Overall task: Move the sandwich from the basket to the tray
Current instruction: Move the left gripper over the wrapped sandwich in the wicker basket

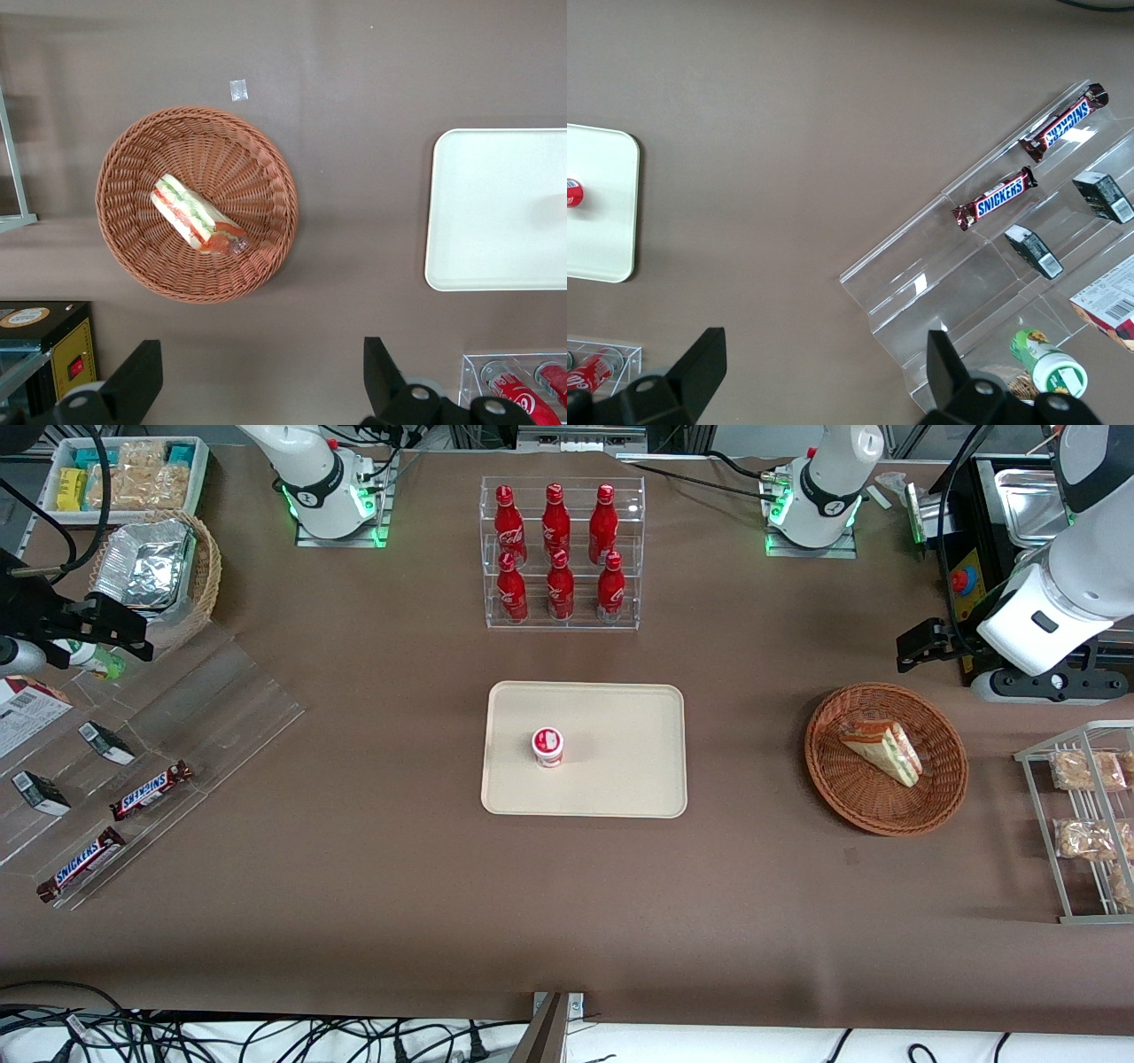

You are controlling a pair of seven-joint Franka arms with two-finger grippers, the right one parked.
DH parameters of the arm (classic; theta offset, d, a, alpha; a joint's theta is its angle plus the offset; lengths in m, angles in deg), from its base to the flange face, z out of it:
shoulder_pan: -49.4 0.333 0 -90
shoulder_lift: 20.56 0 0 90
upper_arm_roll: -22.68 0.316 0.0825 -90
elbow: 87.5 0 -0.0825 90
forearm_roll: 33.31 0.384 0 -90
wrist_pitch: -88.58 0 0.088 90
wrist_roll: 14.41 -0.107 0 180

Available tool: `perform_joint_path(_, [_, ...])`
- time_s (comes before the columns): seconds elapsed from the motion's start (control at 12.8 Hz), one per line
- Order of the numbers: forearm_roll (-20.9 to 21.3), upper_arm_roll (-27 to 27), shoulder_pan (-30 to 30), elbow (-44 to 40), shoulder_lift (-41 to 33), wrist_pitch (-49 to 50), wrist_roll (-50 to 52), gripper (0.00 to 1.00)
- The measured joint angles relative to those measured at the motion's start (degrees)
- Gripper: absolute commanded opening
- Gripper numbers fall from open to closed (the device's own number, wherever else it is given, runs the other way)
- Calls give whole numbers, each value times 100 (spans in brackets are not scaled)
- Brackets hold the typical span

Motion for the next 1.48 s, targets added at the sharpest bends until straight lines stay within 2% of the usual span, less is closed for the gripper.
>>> perform_joint_path(0.39, [1,76,64,0,91,-1,-1,100])
perform_joint_path(0.62, [14,134,342,4,366,-93,2,100])
perform_joint_path(1.02, [55,161,862,536,683,-969,142,100])
perform_joint_path(1.48, [110,94,899,1577,680,-1963,2034,100])
